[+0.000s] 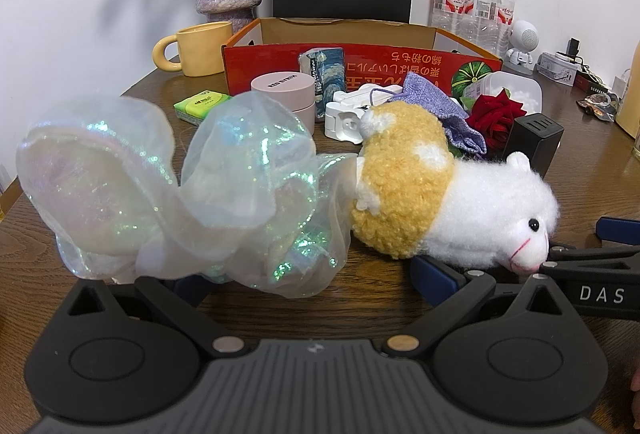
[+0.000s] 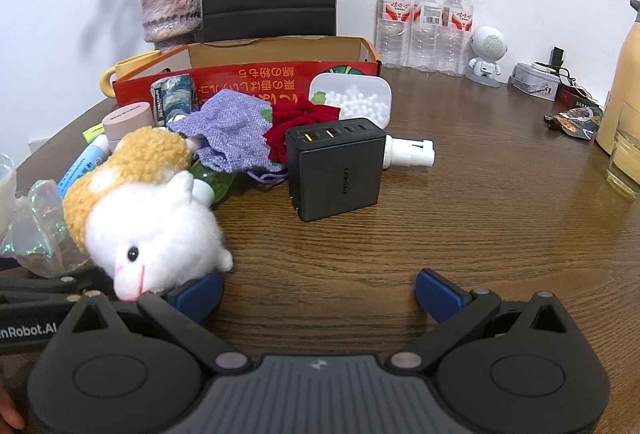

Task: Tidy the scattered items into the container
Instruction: 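Grasp the iridescent bag with the left tool while the right tool grasps the plush sheep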

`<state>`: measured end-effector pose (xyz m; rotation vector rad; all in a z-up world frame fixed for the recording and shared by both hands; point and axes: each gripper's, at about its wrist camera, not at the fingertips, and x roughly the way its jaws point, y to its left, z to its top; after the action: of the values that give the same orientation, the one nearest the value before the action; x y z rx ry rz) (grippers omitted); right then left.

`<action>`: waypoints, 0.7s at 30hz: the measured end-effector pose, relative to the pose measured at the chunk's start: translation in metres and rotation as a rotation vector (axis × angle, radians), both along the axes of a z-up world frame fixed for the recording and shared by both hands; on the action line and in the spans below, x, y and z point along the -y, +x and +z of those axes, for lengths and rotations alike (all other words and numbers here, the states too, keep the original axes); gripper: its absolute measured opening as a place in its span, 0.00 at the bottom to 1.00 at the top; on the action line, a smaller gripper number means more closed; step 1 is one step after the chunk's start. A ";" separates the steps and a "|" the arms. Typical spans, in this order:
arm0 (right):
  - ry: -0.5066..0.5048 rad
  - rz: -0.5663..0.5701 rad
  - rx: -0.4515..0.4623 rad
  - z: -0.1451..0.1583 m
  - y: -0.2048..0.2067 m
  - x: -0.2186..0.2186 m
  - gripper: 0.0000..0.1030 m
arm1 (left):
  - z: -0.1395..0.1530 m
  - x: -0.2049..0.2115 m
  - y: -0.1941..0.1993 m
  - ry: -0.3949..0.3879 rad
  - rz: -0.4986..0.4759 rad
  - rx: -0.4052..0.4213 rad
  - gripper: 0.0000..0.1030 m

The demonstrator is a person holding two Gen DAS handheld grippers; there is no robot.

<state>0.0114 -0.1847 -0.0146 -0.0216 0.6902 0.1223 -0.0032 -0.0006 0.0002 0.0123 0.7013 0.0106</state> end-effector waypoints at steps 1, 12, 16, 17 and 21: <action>0.000 0.000 -0.001 0.000 0.000 0.000 1.00 | 0.000 0.001 -0.004 0.004 0.004 0.001 1.00; -0.030 0.184 0.029 0.013 -0.029 0.012 0.99 | 0.041 -0.041 -0.081 0.080 -0.108 0.233 1.00; 0.060 0.382 0.132 0.036 -0.044 -0.002 0.99 | 0.031 -0.066 -0.054 0.043 -0.055 0.163 1.00; 0.079 0.430 0.142 0.038 -0.042 -0.009 0.97 | 0.026 -0.069 -0.047 0.020 -0.067 0.145 1.00; 0.008 0.468 0.102 0.028 -0.018 -0.040 0.77 | 0.013 -0.072 -0.030 0.018 -0.031 0.101 0.52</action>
<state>-0.0062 -0.1443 0.0130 -0.1811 0.5726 0.5690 -0.0328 0.0710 0.0134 0.0394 0.5998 -0.0123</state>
